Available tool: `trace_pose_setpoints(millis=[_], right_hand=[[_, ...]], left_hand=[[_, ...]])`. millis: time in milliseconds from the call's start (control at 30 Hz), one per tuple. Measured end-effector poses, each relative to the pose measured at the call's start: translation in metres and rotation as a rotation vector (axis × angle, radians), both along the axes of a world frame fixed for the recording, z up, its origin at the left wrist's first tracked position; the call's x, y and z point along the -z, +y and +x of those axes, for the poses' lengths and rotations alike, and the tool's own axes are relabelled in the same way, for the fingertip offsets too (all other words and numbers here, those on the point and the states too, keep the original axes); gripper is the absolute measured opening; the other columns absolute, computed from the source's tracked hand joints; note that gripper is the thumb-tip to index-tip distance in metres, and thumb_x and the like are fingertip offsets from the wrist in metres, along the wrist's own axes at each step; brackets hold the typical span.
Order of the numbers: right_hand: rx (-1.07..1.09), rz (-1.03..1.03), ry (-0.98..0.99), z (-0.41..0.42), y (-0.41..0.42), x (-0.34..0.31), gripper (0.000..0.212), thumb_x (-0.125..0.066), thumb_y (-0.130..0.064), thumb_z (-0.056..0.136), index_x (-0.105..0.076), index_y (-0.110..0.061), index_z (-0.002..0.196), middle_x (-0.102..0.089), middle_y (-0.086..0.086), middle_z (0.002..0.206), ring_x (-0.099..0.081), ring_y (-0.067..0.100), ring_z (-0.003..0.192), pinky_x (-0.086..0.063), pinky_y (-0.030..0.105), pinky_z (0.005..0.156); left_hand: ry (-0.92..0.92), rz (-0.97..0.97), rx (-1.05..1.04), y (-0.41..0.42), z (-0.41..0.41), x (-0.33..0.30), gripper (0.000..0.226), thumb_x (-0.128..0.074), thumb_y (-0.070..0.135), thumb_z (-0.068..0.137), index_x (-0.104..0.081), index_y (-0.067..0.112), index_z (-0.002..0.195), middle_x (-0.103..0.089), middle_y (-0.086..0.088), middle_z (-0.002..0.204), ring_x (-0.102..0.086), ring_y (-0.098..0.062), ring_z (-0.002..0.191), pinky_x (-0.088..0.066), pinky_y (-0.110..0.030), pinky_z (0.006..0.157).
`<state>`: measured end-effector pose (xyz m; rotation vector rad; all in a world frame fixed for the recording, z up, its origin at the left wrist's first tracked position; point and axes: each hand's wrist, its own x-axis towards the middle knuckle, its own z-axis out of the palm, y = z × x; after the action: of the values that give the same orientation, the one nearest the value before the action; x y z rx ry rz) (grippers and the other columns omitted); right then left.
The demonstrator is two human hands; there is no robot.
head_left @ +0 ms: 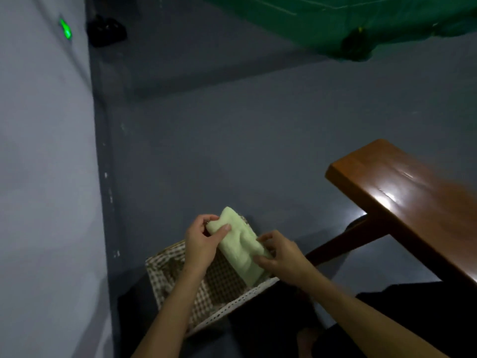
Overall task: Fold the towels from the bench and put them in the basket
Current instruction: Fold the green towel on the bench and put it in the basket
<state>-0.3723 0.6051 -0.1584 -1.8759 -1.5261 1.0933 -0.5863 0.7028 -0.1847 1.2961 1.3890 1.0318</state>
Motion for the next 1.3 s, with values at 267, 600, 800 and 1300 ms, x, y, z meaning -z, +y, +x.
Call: trace_pose_setpoints(millis=[267,600,800,1300], right_hand=[[0.042,-0.300,-0.079,-0.039,0.042,0.112,0.026,-0.080,-0.036,0.083,-0.071,-0.012,0.086,-0.068,-0.002,0.075,-0.065,0.013,0.070,-0.052,0.032,0.062],[0.064,-0.638,-0.018,-0.039,0.082,0.233,0.046,-0.076,-0.024,0.092,-0.062,-0.007,0.132,-0.066,0.012,0.126,-0.063,0.031,0.118,-0.052,0.032,0.088],[0.139,-0.767,0.008,-0.038,0.094,0.296,0.062,-0.069,-0.016,0.097,-0.045,-0.005,0.153,-0.052,0.019,0.151,-0.049,0.035,0.141,-0.039,0.034,0.114],[0.305,-0.784,0.030,-0.035,0.100,0.364,0.049,-0.052,-0.005,0.104,-0.050,-0.016,0.151,-0.043,0.014,0.159,-0.041,0.039,0.145,-0.037,0.041,0.119]], left_hand=[[-0.200,-0.421,-0.229,0.015,-0.026,0.120,0.042,-0.097,0.012,0.071,-0.075,0.012,0.107,-0.079,-0.007,0.107,-0.076,-0.026,0.101,-0.063,-0.048,0.089],[-0.190,-0.693,-0.262,0.039,-0.015,0.256,0.029,-0.085,0.014,0.087,-0.070,0.022,0.110,-0.075,-0.003,0.118,-0.071,-0.022,0.109,-0.059,-0.045,0.097],[-0.245,-0.718,-0.403,0.059,0.011,0.316,0.069,-0.090,0.004,0.079,-0.058,0.011,0.139,-0.057,0.002,0.144,-0.053,-0.016,0.132,-0.047,-0.036,0.110],[0.089,-0.688,-0.252,0.069,0.031,0.384,0.040,-0.046,0.038,0.110,-0.057,0.019,0.143,-0.061,-0.007,0.137,-0.061,-0.031,0.122,-0.057,-0.055,0.102]])
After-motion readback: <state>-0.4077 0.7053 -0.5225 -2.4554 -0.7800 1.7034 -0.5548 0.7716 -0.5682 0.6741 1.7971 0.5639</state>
